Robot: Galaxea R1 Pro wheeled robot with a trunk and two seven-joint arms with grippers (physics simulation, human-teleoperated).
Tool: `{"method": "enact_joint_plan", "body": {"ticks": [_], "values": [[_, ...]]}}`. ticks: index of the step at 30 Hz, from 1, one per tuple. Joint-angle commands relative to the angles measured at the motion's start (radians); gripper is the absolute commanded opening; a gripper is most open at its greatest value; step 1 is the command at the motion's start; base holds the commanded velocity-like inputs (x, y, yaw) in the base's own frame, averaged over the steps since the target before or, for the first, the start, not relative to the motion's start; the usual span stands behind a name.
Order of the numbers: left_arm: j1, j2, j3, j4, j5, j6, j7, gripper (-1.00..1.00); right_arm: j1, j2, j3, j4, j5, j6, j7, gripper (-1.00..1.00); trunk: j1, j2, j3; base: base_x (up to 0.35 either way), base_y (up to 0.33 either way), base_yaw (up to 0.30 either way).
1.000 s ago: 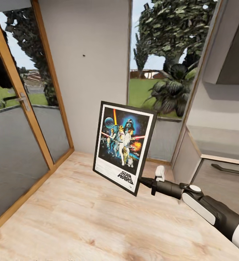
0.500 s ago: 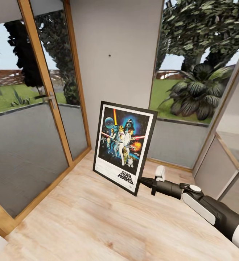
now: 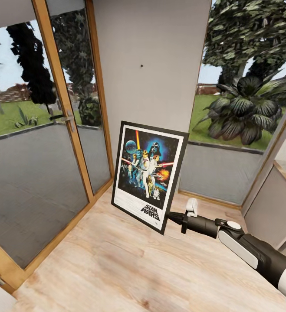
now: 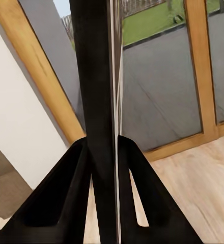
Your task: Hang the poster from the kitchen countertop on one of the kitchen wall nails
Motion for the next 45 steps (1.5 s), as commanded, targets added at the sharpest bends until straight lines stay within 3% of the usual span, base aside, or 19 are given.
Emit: {"method": "enact_joint_plan", "body": {"ticks": [1,45], "values": [[0.000,0.000,0.002,-0.001,0.006,0.000,-0.006,1.00,-0.002,-0.001,0.005,0.000,-0.012,0.001,0.002,-1.00,0.001,-0.002,-0.002,0.187,0.305,0.000],[0.001,0.000,0.004,-0.001,0.006,0.000,-0.007,1.00,-0.002,0.001,0.006,0.000,-0.012,0.001,0.001,-1.00,0.001,-0.002,-0.002,0.178,0.312,-0.005]]}}
